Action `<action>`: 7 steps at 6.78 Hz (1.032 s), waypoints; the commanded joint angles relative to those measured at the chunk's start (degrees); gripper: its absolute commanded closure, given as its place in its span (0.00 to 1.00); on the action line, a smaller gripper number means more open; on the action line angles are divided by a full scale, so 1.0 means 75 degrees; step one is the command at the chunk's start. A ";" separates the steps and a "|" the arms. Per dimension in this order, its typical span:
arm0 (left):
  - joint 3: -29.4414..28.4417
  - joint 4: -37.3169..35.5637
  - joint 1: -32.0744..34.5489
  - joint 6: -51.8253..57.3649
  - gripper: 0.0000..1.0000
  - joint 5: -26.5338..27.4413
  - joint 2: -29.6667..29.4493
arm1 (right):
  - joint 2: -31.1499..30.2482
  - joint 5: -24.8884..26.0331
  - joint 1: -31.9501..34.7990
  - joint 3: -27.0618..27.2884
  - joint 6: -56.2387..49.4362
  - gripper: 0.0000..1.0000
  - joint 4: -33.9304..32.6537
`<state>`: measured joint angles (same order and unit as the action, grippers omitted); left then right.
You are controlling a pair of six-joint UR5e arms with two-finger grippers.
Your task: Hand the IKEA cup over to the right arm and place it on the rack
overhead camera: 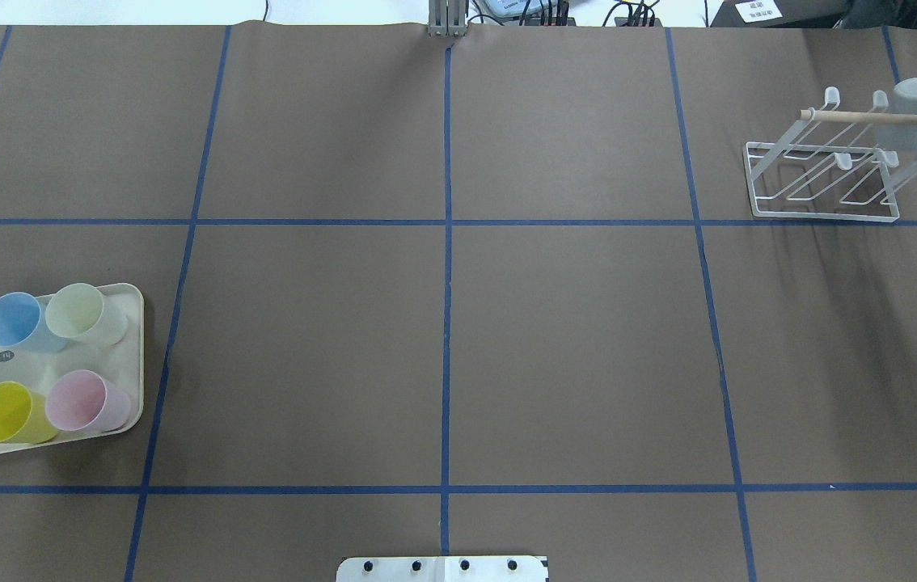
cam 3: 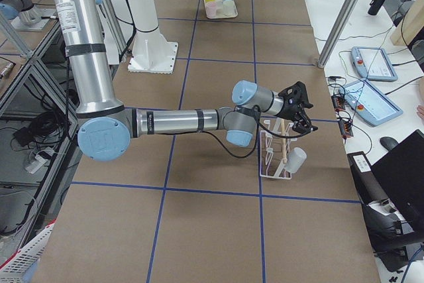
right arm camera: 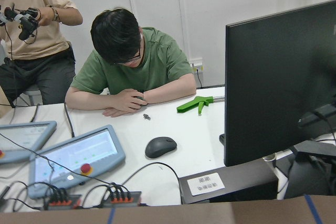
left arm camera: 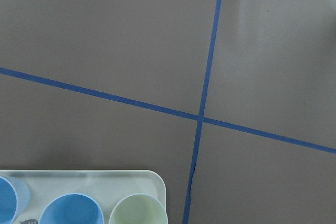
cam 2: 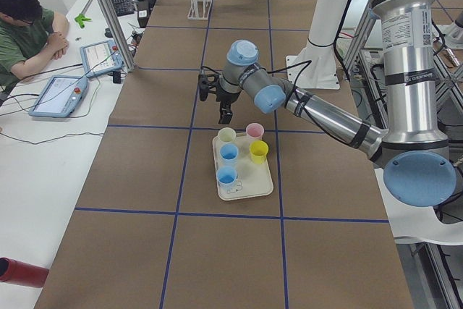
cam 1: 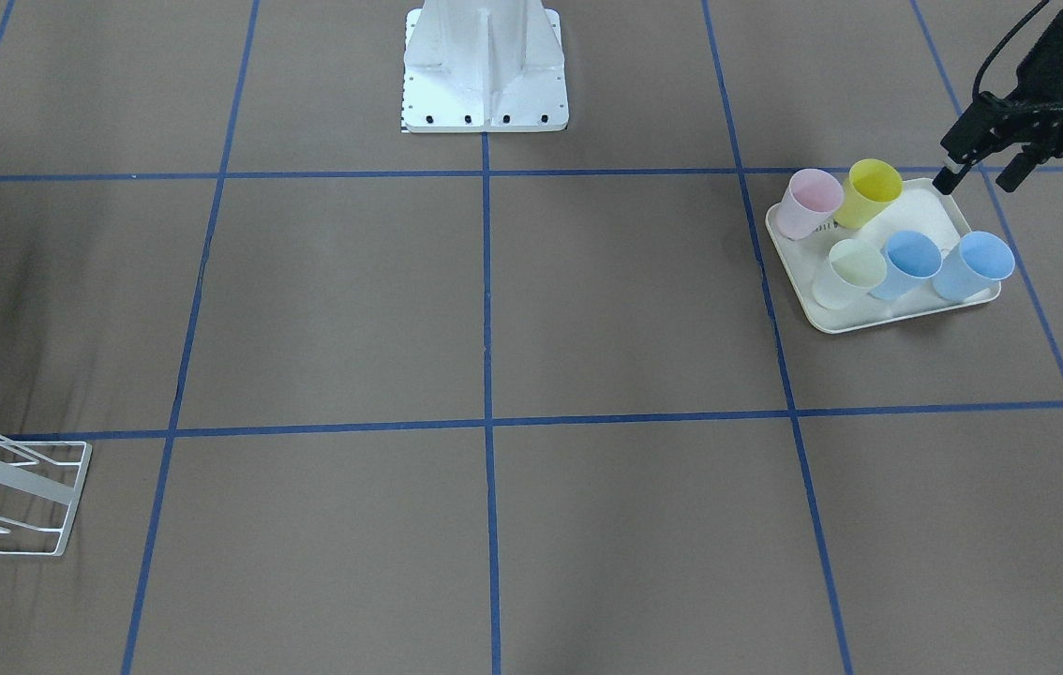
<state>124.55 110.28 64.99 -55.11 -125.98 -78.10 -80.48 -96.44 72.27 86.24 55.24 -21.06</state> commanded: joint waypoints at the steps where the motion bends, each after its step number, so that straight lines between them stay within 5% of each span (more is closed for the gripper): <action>1: -0.0083 -0.0020 -0.0098 0.1018 0.00 0.0016 0.1221 | -0.0145 -0.0811 -0.0003 0.2190 0.1429 0.00 -0.1986; 4: -0.0388 0.0096 -0.0892 0.0277 0.00 0.0062 0.1542 | 0.0007 -0.0864 -0.1126 0.2786 0.3142 0.00 -0.2090; 7: -0.0820 0.1429 -0.2172 -0.1297 0.00 0.0449 0.1601 | 0.0276 -0.0829 -0.1772 0.2962 0.4024 0.00 -0.2055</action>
<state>119.99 117.64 51.21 -61.68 -123.29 -66.21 -79.17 -102.88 60.72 108.04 83.41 -36.50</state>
